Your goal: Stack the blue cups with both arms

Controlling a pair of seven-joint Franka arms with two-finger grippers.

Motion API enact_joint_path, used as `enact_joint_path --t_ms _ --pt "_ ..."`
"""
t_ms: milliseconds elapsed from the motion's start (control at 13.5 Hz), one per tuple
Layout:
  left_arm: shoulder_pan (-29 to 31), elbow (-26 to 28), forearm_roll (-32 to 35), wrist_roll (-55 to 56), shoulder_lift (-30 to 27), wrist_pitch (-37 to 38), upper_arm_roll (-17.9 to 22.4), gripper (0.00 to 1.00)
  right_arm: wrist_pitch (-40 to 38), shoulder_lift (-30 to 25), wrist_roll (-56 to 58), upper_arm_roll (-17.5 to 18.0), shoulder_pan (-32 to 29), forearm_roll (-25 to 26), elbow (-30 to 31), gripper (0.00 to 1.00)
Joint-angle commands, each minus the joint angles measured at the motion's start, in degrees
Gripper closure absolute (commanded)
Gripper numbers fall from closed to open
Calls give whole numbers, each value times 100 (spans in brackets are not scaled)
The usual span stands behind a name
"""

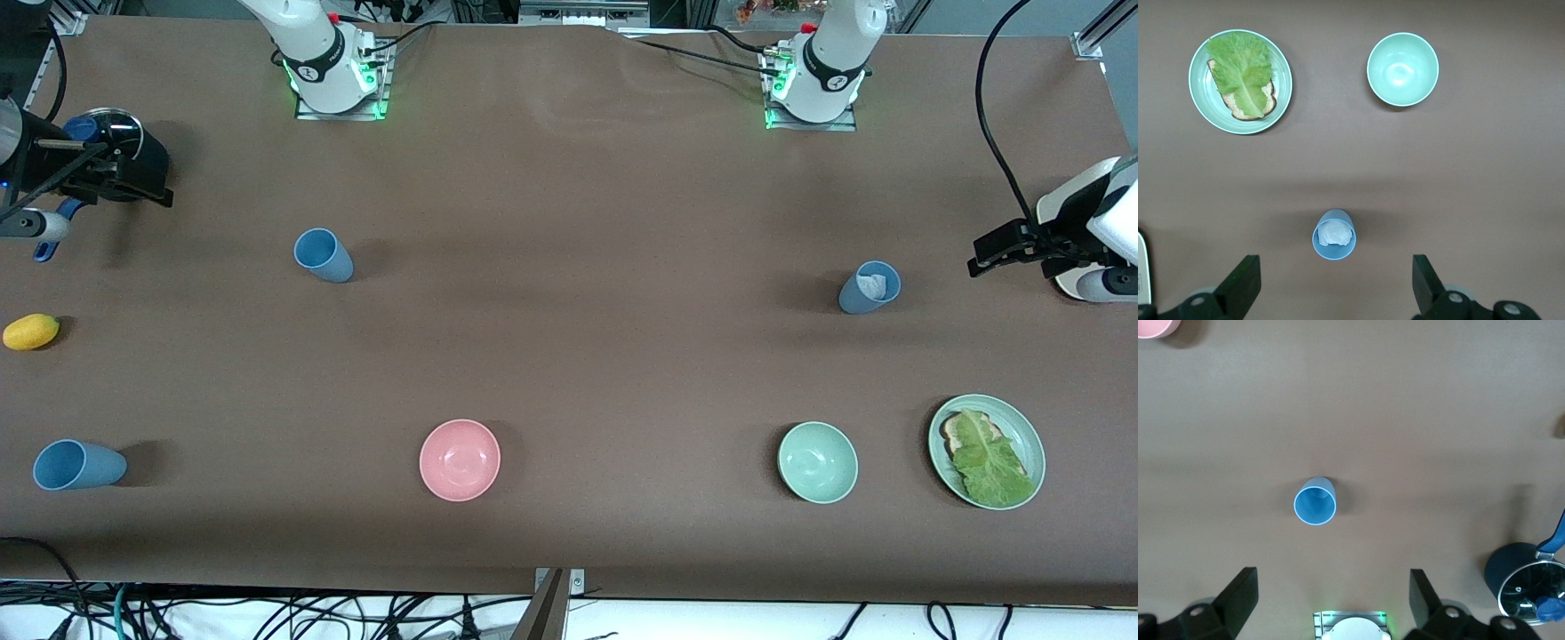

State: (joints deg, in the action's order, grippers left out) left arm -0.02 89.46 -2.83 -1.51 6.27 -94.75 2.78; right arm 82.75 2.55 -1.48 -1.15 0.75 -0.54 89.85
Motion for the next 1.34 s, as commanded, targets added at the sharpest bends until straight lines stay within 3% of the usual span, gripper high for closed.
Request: enact_joint_path --t_ms 0,1262 --pt "11 -86 63 -60 24 9 -14 0 39 -9 -10 27 -31 53 -30 0" --pt "11 -86 63 -60 59 9 -14 0 479 -88 86 10 -31 317 208 0"
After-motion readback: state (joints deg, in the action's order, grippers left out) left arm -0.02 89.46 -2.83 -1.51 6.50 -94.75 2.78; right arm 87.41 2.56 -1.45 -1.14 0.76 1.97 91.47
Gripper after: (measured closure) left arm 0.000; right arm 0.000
